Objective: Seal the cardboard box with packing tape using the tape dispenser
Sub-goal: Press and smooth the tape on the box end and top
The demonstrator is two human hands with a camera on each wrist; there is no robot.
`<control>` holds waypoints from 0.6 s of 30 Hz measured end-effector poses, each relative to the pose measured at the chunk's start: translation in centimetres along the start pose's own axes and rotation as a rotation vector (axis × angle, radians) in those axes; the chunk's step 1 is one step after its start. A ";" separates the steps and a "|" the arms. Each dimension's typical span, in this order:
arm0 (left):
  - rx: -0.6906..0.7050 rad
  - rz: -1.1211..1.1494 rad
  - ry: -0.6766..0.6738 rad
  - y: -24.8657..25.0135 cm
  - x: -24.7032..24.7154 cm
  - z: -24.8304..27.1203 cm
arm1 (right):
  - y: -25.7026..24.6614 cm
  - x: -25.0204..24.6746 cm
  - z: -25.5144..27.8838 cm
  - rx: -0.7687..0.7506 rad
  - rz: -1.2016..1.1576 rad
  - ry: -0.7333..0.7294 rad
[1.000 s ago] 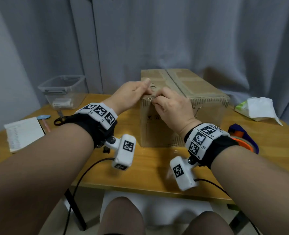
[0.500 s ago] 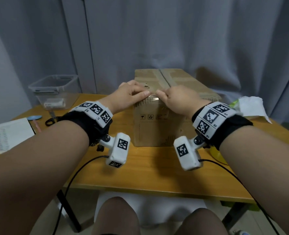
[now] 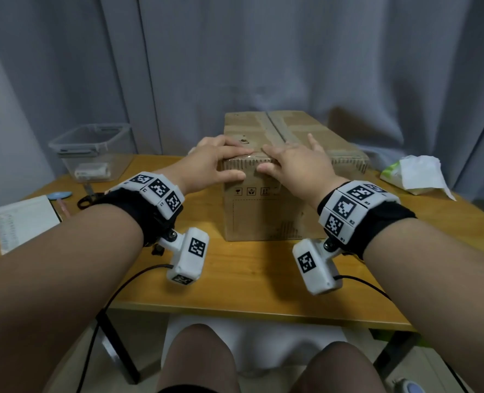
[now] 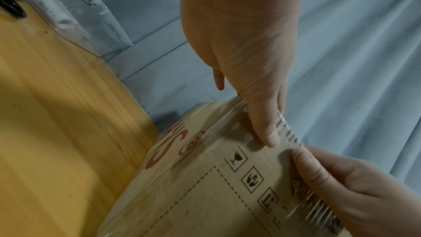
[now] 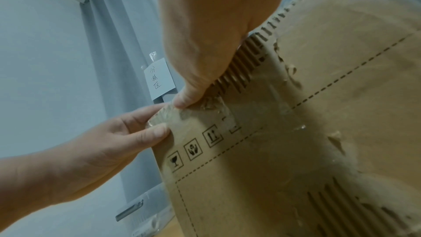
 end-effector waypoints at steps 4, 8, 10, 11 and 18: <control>-0.080 0.083 0.131 0.2 -0.7 -0.8 | 0.2 -0.3 0.1 -0.056 -0.059 -0.017; -0.122 0.008 0.263 1.0 0.2 -1.5 | 0.7 -0.4 -0.2 -0.022 -0.115 -0.015; -0.104 -0.017 0.277 1.1 0.5 -1.4 | 0.6 -0.2 -0.3 -0.017 -0.092 -0.007; -0.089 -0.047 0.268 1.1 0.7 -1.1 | 0.5 0.0 -0.2 -0.027 -0.082 -0.004; -0.013 -0.264 0.114 0.8 -0.2 -0.8 | 0.4 -0.5 0.5 -0.159 0.148 -0.058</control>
Point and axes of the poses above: each hand's wrist, its own z-axis away from the middle knuckle, its own x-axis out of the palm, y = z × x, the point moved 7 cm from there along -z, towards the middle knuckle, and after that the axes turned 8 degrees about -y, right-handed, at the moved point
